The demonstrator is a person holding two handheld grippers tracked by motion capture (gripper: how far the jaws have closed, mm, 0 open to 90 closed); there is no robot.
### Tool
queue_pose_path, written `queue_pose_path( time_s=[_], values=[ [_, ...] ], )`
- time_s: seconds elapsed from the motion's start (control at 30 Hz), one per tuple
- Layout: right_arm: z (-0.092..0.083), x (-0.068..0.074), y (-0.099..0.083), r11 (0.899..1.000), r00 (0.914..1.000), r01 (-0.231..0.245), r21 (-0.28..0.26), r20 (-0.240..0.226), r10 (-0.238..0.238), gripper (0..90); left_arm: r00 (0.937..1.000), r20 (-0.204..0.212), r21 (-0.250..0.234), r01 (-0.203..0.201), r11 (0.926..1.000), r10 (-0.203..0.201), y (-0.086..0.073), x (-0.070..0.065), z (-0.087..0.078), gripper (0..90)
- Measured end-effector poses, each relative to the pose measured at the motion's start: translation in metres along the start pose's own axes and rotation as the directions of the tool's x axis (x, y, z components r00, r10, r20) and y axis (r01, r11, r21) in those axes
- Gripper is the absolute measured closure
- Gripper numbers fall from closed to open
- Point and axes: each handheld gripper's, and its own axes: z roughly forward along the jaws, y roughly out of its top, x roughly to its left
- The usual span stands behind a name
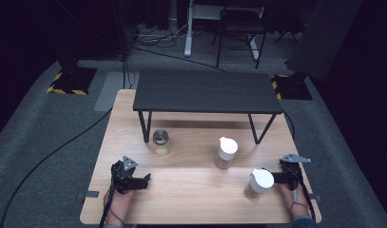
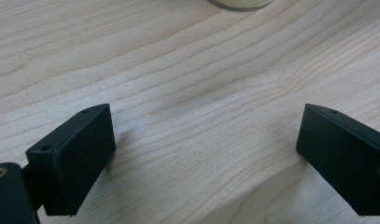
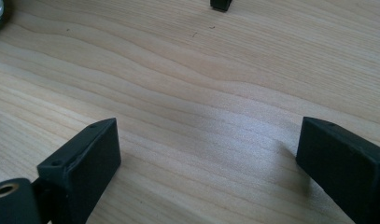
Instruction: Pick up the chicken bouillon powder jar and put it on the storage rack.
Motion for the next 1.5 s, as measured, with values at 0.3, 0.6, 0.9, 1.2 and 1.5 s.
queue_pose_path(
  time_s=[0.3,0.6,0.9,1.2,1.5],
  values=[
    [0.0,0.0,0.0,1.0,1.0,-0.001,-0.001,0.001,0.001,6.2,0.9981,0.025,-0.075,0.059,0.9955,-0.057,-0.006,0.007,-0.008,8.7],
    [0.002,0.001,0.001,1.0,1.0,-0.008,0.0,0.004,0.008,6.0,0.9925,0.047,-0.193,0.119,0.974,-0.112,-0.01,0.014,-0.013,9.4],
    [0.002,0.002,0.001,1.0,0.9999,-0.008,0.0,0.006,0.008,6.0,0.9973,0.044,-0.27,0.068,0.9605,-0.058,-0.005,0.015,-0.023,9.4],
    [0.002,0.002,0.001,1.0,0.9999,-0.008,0.0,0.006,0.008,6.0,0.9989,0.034,-0.329,0.041,0.9433,-0.032,-0.006,0.011,-0.027,9.5],
    [0.002,0.002,0.002,1.0,0.9999,-0.009,0.0,0.006,0.009,6.0,0.999,0.043,-0.359,0.027,0.9331,-0.012,-0.004,0.011,-0.022,9.4]
  ],
)
